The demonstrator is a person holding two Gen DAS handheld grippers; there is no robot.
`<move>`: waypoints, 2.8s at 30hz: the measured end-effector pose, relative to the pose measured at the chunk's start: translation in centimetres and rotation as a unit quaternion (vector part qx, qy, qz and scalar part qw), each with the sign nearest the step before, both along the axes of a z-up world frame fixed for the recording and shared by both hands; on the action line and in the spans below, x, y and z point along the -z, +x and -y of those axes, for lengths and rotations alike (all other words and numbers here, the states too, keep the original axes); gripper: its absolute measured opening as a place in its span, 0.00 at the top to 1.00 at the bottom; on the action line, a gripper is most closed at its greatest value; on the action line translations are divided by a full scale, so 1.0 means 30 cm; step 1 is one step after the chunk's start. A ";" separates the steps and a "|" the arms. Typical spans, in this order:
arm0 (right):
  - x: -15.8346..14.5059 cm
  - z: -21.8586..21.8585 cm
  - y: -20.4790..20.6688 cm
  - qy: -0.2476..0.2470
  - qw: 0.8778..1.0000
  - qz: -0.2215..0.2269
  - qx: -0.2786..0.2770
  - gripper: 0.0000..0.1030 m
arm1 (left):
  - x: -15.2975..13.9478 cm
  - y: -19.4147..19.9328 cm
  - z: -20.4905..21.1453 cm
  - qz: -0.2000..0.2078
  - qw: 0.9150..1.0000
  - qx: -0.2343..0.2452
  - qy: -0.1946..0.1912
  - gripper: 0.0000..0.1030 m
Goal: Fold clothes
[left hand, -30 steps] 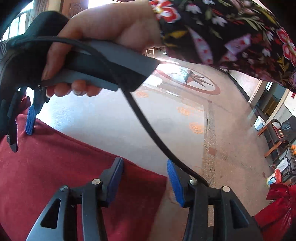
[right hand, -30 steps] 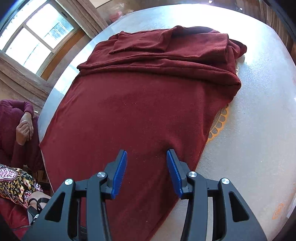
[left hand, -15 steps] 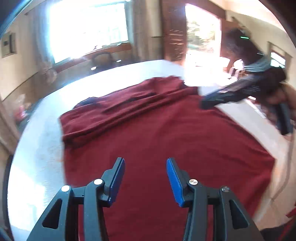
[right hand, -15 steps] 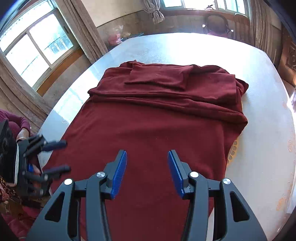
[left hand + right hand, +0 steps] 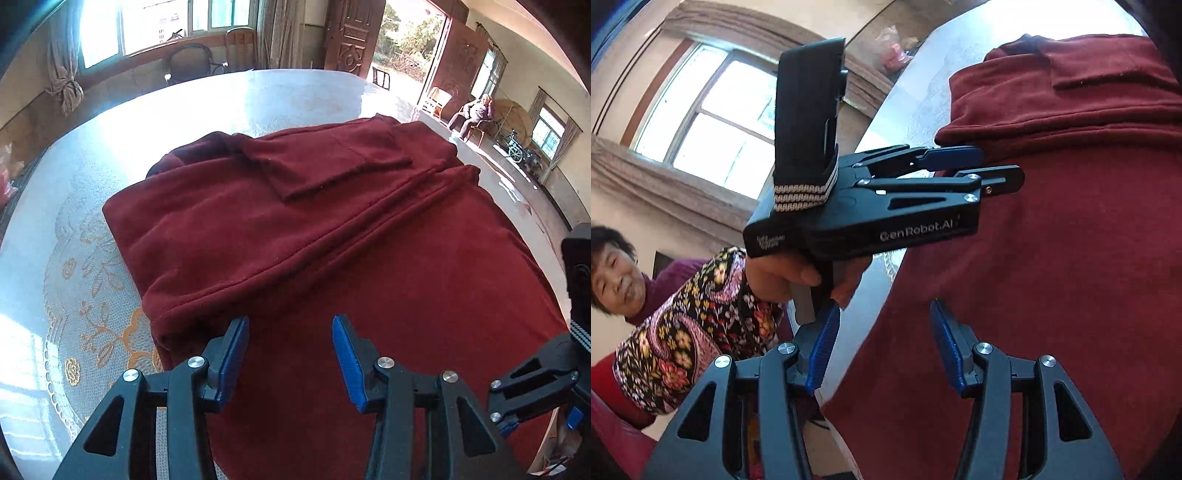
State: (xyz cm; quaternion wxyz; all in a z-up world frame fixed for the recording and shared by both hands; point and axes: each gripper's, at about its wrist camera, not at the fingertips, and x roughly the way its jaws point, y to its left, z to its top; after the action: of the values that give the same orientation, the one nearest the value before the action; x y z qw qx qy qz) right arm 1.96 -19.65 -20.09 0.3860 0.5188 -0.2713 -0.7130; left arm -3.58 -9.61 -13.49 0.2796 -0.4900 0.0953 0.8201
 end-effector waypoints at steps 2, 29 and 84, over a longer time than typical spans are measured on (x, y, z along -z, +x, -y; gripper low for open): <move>0.055 0.026 -0.026 -0.015 0.999 0.025 0.021 0.47 | 0.004 -0.009 0.007 0.007 1.000 0.009 0.008 0.54; -0.053 0.534 0.291 0.269 0.944 -0.119 -0.147 0.42 | 0.017 0.048 -0.023 -0.052 0.997 0.048 -0.032 0.53; -0.101 -0.455 0.673 0.407 0.907 -0.108 -0.024 0.23 | 0.008 0.588 0.033 -0.127 0.976 -0.155 -0.081 0.50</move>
State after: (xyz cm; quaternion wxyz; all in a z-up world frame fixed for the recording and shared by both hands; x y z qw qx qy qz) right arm 22.14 -6.00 -17.05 0.1848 0.5571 0.0984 -0.8036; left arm 14.07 -10.60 -13.74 0.0941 -0.4114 0.1189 0.8987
